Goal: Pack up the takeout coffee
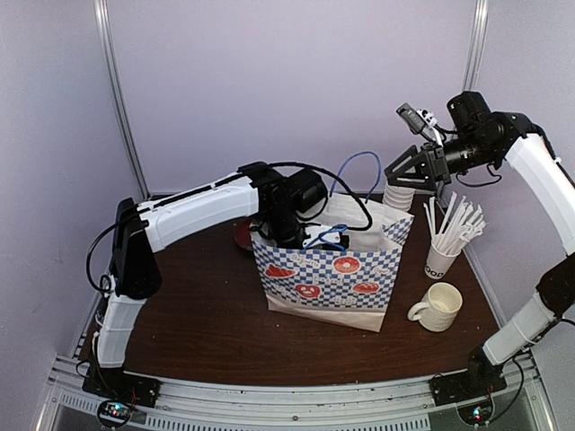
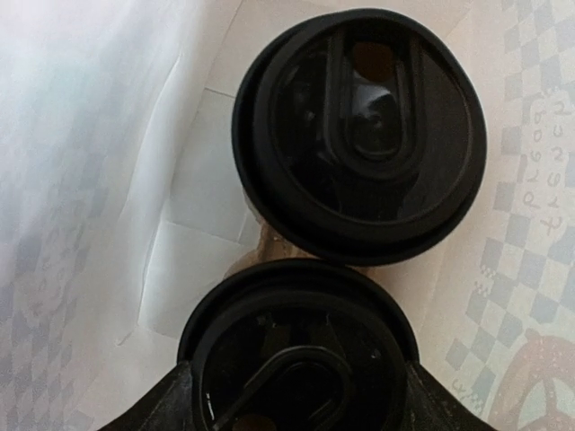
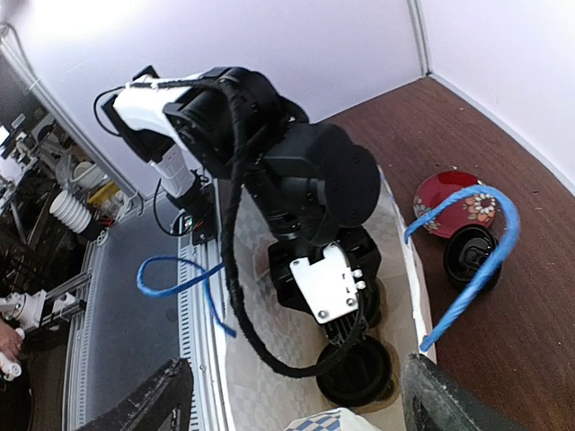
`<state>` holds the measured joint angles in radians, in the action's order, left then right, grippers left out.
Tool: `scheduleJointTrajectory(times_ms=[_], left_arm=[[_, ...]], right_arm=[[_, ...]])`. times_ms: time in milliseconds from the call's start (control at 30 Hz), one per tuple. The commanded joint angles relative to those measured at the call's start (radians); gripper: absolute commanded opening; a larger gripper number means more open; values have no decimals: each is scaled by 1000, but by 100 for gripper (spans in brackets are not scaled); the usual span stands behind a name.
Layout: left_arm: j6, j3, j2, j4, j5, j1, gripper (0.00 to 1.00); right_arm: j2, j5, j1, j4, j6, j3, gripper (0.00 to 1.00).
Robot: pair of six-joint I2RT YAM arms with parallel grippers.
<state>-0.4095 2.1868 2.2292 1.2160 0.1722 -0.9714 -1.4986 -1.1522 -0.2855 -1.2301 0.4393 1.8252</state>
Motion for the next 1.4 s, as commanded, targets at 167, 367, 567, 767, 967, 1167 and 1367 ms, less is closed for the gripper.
scheduleJointTrajectory(times_ms=[167, 367, 567, 767, 967, 1167, 1367], left_arm=[[22, 89, 153, 97, -1, -11, 44], [40, 51, 129, 55, -39, -27, 47], [67, 46, 67, 51, -107, -46, 70], [85, 39, -15, 37, -108, -50, 86], [94, 41, -73, 52, -85, -50, 98], [89, 47, -125, 64, -78, -49, 98], [94, 77, -186, 72, -45, -50, 96]], right_arm=[[42, 28, 49, 118, -109, 1, 83], [66, 35, 50, 142, -115, -52, 83], [78, 32, 51, 140, -118, -46, 84], [86, 31, 51, 134, -112, -48, 84], [96, 33, 51, 133, -112, -50, 85], [102, 33, 51, 137, -112, -61, 85], [103, 38, 51, 162, -128, -81, 85]])
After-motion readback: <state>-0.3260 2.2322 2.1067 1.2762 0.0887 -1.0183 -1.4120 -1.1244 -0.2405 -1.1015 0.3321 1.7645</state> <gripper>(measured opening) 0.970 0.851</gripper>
